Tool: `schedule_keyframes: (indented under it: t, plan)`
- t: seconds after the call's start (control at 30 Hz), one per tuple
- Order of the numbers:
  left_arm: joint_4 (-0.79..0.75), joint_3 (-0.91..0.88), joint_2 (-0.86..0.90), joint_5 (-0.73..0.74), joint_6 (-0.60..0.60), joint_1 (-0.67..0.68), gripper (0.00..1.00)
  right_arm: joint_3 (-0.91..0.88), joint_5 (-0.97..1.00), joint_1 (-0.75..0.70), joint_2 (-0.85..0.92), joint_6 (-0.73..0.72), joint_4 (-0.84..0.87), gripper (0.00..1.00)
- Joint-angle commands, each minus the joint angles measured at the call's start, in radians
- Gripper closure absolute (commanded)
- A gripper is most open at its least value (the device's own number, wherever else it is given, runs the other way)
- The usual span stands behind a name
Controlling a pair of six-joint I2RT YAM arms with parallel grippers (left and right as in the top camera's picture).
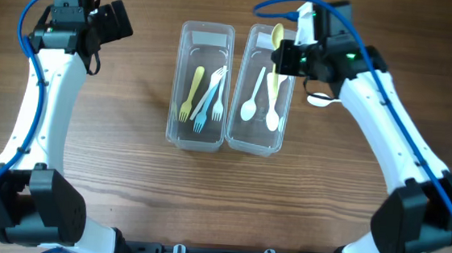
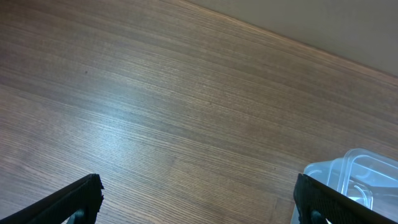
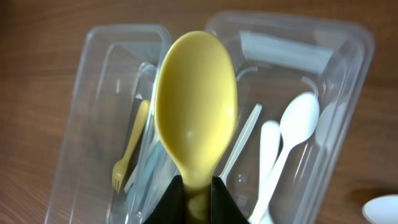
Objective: Pack container
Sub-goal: 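Carry the yellow spoon into the right container and release, then move the right gripper to the last white spoon and grasp it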
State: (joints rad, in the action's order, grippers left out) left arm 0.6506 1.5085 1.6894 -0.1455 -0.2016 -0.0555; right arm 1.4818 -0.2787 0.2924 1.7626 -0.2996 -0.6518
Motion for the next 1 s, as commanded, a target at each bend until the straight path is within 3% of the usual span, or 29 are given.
schedule_keyframes:
  t: [0.0, 0.03, 0.07, 0.13, 0.23, 0.43, 0.57, 0.7, 0.83, 0.97]
  plan:
    - [-0.003, 0.014, -0.014, -0.005, -0.016, -0.003, 0.00, -0.001, 0.043, 0.011, 0.040, -0.043, 0.008, 0.57]
    - [-0.003, 0.014, -0.014, -0.005, -0.016, -0.003, 0.00, -0.001, 0.043, 0.011, 0.041, -0.042, 0.009, 0.38]
    - [-0.003, 0.014, -0.014, -0.005, -0.016, -0.003, 0.00, -0.001, 0.045, 0.011, 0.045, -0.039, 0.012, 0.33]
    - [-0.003, 0.014, -0.014, -0.005, -0.016, -0.003, 0.00, -0.001, 0.047, 0.010, 0.045, 0.019, 0.029, 0.31]
    - [-0.003, 0.014, -0.014, -0.005, -0.016, -0.003, 0.00, 0.023, 0.106, -0.008, 0.030, 0.227, 0.036, 0.28]
    - [-0.003, 0.014, -0.014, -0.005, -0.016, -0.003, 0.00, 0.091, 0.212, -0.154, -0.050, 0.499, -0.116, 0.12]
    - [-0.003, 0.014, -0.014, -0.005, -0.016, -0.003, 0.00, 0.090, 0.203, -0.297, -0.067, 0.898, -0.237, 0.11]
    - [-0.003, 0.014, -0.014, -0.005, -0.016, -0.003, 0.00, 0.063, 0.113, -0.351, -0.060, 1.170, -0.269, 0.11]
    - [-0.003, 0.014, -0.014, -0.005, -0.016, -0.003, 0.00, 0.050, 0.117, -0.365, -0.035, 1.291, -0.263, 0.10]
    - [-0.003, 0.014, -0.014, -0.005, -0.016, -0.003, 0.00, 0.047, 0.166, -0.396, 0.032, 1.293, -0.212, 0.09]
